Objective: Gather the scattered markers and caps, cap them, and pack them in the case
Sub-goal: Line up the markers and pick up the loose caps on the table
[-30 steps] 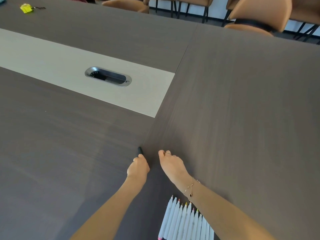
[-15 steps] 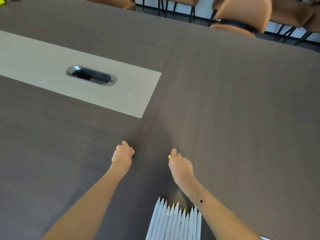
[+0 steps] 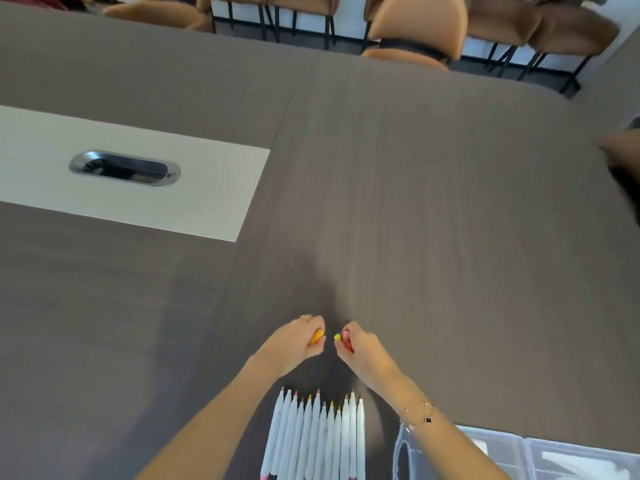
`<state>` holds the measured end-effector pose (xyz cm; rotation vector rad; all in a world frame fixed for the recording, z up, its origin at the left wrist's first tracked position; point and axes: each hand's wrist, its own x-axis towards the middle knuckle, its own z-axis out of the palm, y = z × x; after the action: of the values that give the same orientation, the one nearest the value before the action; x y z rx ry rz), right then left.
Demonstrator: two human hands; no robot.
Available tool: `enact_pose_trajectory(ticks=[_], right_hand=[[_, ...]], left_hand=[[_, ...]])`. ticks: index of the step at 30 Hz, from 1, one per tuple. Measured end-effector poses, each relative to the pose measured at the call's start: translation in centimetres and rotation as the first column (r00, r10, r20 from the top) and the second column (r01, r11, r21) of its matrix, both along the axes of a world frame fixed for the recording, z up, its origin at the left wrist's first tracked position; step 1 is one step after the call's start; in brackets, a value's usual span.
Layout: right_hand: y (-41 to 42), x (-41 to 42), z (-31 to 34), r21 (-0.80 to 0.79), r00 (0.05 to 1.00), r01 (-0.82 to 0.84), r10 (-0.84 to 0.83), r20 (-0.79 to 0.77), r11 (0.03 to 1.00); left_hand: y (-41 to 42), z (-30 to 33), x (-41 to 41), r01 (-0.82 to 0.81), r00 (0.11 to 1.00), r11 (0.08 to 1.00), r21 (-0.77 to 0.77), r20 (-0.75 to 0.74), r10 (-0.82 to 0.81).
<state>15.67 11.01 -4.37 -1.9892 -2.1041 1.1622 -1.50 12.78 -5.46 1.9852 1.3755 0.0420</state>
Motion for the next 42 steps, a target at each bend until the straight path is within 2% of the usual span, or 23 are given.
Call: enact_pose_trajectory(ticks=[2,4,9,16,20,23,28,32,36,39,42], right_hand=[[-1.0,0.8,-0.3,0.019,0.998,-0.053,0.052,0.038,0.998],[-1.7,1.3,-0.7,0.093,0.996,-0.080,0.075,0.049,0.992],[-1.8,1.0,-2.3,0.250,0.998,-0.053,0.055,-0.001,0.967],[-2.8,0.7,-3.5,0.262,0.990,0.009,0.029,-0.141,0.965],[-3.8,1.0,-3.8,0.220,0.974,0.113,-0.064,-0.217,0.969],[-4.5,0.8,-4.1,0.185,0.962,0.144,-0.094,-0.256,0.972],[-4.4,0.7,-3.0,0.132,0.948,0.157,-0.111,-0.299,0.979],[-3.9,1.2,-1.2,0.076,0.896,0.264,-0.215,-0.389,0.962],[-4.1,1.9,0.2,0.063,0.901,0.300,-0.261,-0.347,0.952],[-4.6,1.9,1.0,0.068,0.907,0.303,-0.266,-0.326,0.951],[-5.2,2.1,2.0,0.093,0.908,0.317,-0.273,-0.316,0.944]], left_hand=[[-0.9,-1.0,0.9,0.080,0.997,0.996,0.042,-0.017,-0.079],[-1.6,-2.0,1.0,0.089,0.996,0.993,0.083,-0.017,-0.088],[-1.9,-3.1,0.3,-0.041,0.993,0.988,0.148,0.118,0.024],[-2.7,-3.3,-0.6,-0.092,0.982,0.992,0.086,0.171,0.077],[-3.8,-3.3,-0.5,-0.254,0.920,0.966,-0.036,0.298,0.253],[-4.2,-3.5,0.2,-0.353,0.871,0.932,-0.087,0.332,0.361],[-4.1,-3.0,0.1,-0.353,0.859,0.930,-0.099,0.360,0.364],[-3.6,-1.7,-0.4,-0.393,0.811,0.908,-0.148,0.409,0.418],[-3.5,0.2,-1.0,-0.342,0.853,0.929,-0.138,0.370,0.369],[-3.3,1.4,-1.0,-0.344,0.900,0.939,-0.031,0.273,0.339],[-3.3,3.0,-0.1,-0.379,0.890,0.926,-0.009,0.271,0.367]])
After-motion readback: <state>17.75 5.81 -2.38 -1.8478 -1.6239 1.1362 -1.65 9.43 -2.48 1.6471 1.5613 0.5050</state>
